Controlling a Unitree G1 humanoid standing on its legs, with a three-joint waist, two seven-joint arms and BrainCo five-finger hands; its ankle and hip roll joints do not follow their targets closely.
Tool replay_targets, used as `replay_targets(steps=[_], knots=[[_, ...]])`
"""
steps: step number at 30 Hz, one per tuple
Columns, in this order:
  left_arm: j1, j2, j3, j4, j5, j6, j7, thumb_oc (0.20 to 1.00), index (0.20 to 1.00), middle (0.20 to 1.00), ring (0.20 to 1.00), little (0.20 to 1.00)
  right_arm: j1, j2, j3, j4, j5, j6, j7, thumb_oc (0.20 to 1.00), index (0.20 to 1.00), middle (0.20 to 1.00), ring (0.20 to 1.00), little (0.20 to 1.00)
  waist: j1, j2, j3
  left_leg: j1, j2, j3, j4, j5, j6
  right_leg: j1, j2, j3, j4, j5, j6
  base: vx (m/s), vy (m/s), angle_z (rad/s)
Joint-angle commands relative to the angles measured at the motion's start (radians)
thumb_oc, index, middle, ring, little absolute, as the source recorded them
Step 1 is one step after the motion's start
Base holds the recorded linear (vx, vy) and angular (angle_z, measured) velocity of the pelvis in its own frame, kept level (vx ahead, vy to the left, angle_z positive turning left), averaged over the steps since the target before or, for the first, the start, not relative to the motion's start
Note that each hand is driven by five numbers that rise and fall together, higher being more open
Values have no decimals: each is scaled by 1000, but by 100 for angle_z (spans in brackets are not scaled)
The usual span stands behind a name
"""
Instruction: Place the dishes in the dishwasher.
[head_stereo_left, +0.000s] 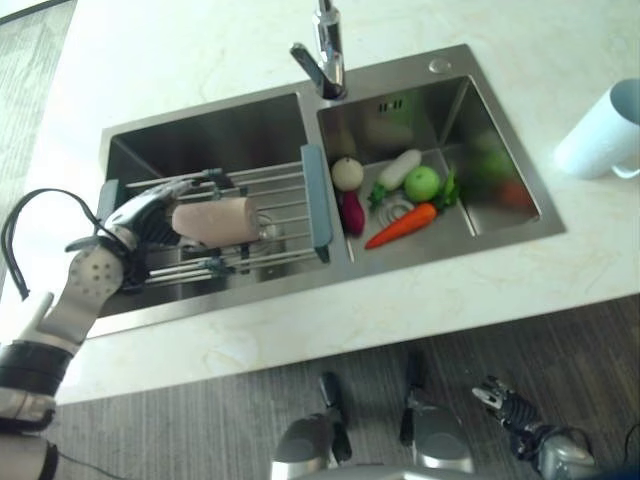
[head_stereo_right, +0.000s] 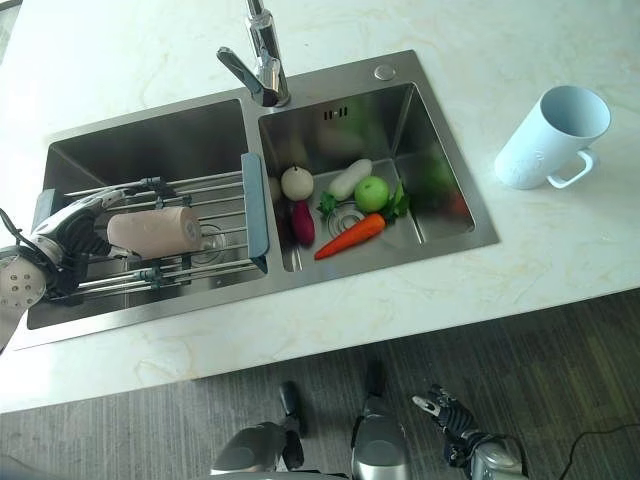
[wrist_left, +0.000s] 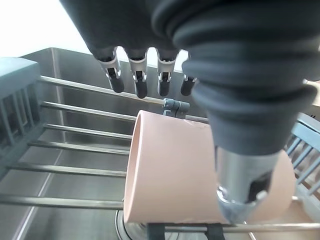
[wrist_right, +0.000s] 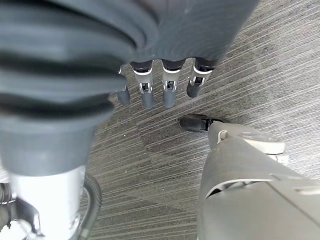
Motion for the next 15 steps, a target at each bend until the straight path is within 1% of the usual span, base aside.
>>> replay_targets(steps=[1,4,7,11,15], knots=[[-64,64,4,10,40,-25,-10,1000,1000,1000,1000,1000,12,-43,13,-38,42,7,-2,1000,1000,1000,1000,1000,-20,-8,-42,-112,-7,-35,151,-74,-4,-34,-84,-11,114,-87,119,0,0,0],[-63,70,0,19,51,-16,-23,1000,1000,1000,1000,1000,12,-46,10,-38,41,3,5,1000,1000,1000,1000,1000,-22,-7,-40,-113,-8,-33,152,-74,-3,-35,-86,-12,113,-86,119,0,0,0],[-64,73,-7,32,54,1,-15,1000,1000,1000,1000,1000,10,-51,12,-50,41,8,5,1000,1000,1000,1000,1000,-25,-5,-38,-116,-7,-31,153,-72,-4,-40,-86,-9,114,-84,119,0,0,0],[-82,71,-24,52,62,6,-3,1000,1000,1000,1000,1000,6,-53,17,-57,44,10,-1,1000,1000,1000,1000,1000,-30,-4,-33,-119,-7,-29,154,-71,-5,-48,-87,-6,116,-82,119,0,0,0],[-99,70,-38,69,74,13,-13,1000,1000,1000,1000,1000,3,-56,18,-57,53,7,-7,1000,1000,1000,1000,1000,-34,-5,-30,-124,-6,-27,158,-71,-6,-55,-88,-4,117,-80,119,0,0,0]])
